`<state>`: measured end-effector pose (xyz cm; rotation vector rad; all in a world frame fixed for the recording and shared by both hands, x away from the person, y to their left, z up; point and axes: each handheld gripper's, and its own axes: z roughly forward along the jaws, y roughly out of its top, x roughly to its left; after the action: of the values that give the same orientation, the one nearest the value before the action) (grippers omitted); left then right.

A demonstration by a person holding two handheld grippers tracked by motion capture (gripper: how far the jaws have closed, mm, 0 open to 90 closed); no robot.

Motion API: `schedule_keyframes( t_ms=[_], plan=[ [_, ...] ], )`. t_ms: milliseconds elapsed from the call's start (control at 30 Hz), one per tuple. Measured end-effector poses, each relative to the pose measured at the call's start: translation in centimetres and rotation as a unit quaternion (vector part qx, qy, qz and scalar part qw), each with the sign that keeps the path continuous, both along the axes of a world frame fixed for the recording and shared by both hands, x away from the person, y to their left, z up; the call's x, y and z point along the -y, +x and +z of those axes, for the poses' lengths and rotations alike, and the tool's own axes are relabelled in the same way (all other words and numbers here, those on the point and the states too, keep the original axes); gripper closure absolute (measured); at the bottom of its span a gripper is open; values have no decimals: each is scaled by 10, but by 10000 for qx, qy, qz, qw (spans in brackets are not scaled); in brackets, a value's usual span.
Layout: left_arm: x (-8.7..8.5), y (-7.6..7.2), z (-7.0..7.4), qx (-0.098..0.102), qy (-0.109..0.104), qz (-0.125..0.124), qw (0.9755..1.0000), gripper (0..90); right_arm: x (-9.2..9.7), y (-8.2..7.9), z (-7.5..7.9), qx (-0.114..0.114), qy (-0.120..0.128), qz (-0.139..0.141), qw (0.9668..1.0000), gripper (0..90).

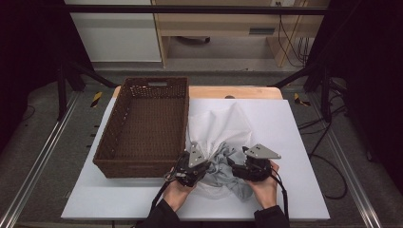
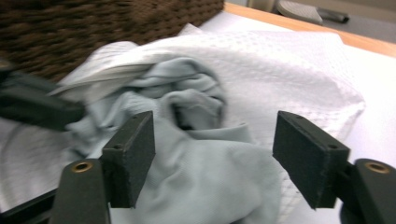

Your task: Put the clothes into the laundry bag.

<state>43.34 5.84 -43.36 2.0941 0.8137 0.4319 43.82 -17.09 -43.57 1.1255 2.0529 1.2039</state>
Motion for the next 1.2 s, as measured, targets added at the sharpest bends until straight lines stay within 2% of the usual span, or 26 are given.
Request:
schedule_keyframes(
  t_ms=[33, 100, 167, 200, 233, 267, 300, 333, 367, 433, 500, 667, 700, 733, 800, 833, 867, 900, 933, 967, 1000, 1067, 1100, 1133, 1167, 1200],
  plan=[
    [0, 0, 0, 11, 8, -3, 10000, 878, -2, 9, -3, -91, 50, -18, 9999, 278],
    [0, 0, 0, -3, -1, -1, 10000, 878, -4, 12, -4, -123, 72, 7, 9999, 280],
    [-1, 0, 0, -4, -12, 3, 10000, 879, -14, 29, -12, -278, 112, 196, 9994, 295],
    [-1, 0, 0, -4, -12, 3, 10000, 878, -14, 29, -12, -278, 112, 196, 9994, 295],
    [-1, 0, 0, -10, -4, 2, 10000, 879, -16, 38, -16, -407, 277, 470, 9977, 389],
    [-2, 1, 1, -16, -3, 6, 10000, 878, -16, 39, -16, -451, 372, 571, 9967, 389],
    [-3, 2, 2, -27, -25, 10, 10000, 878, -15, 40, -16, -577, 520, 752, 9941, 564],
    [-3, 2, 2, -27, -25, 10, 10000, 879, -15, 40, -16, -577, 520, 752, 9941, 564],
    [-4, 2, 2, -30, -55, 33, 10000, 879, -14, 39, -16, -679, 602, 845, 9923, 649],
    [-5, 2, 4, -14, -101, 93, 9999, 878, -14, 33, -13, -609, 397, 953, 9928, 821],
    [-7, 1, 8, -6, -155, 139, 9998, 878, -19, 19, -8, -393, 114, 1118, 9929, 850],
    [-10, -2, 19, 62, -342, 133, 9993, 879, -35, 2, -8, -281, -59, 1361, 9903, 852],
    [-8, -7, 25, 173, -348, 61, 9992, 879, -43, 3, -11, -376, -69, 1297, 9908, 852],
    [-8, -7, 25, 173, -348, 61, 9992, 880, -43, 3, -11, -376, -69, 1297, 9908, 852],
    [-5, -12, 28, 263, -281, 4, 9993, 880, -50, 11, -14, -385, -160, 1066, 9934, 852],
    [-2, -14, 27, 263, -275, -79, 9992, 880, -53, 22, -15, -427, -136, 718, 9964, 853],
    [-2, -14, 27, 263, -275, -79, 9992, 880, -53, 22, -15, -427, -136, 718, 9964, 853],
    [-1, -14, 26, 223, -280, -141, 9993, 881, -54, 33, -17, -410, -258, 358, 9982, 856],
    [-1, -14, 26, 223, -280, -141, 9993, 880, -54, 33, -17, -410, -258, 358, 9982, 856],
    [-1, -14, 24, 212, -254, -150, 9993, 880, -52, 40, -20, -291, -408, -72, 9987, 857],
    [-1, -14, 24, 212, -254, -150, 9993, 880, -52, 40, -20, -291, -408, -72, 9987, 857],
    [-2, -12, 21, 197, -197, -92, 9996, 879, -45, 45, -24, -272, -483, -472, 9973, 851],
    [-2, -10, 17, 152, -183, -69, 9997, 879, -41, 42, -23, -314, -376, -432, 9979, 801],
    [-2, -10, 17, 152, -183, -69, 9997, 878, -41, 42, -23, -314, -376, -432, 9979, 801],
    [-1, -7, 11, 126, -104, -23, 9999, 879, -38, 34, -17, -252, -465, -229, 9983, 650],
    [-1, -7, 11, 126, -104, -23, 9999, 878, -38, 34, -17, -252, -465, -229, 9983, 650]
  ],
)
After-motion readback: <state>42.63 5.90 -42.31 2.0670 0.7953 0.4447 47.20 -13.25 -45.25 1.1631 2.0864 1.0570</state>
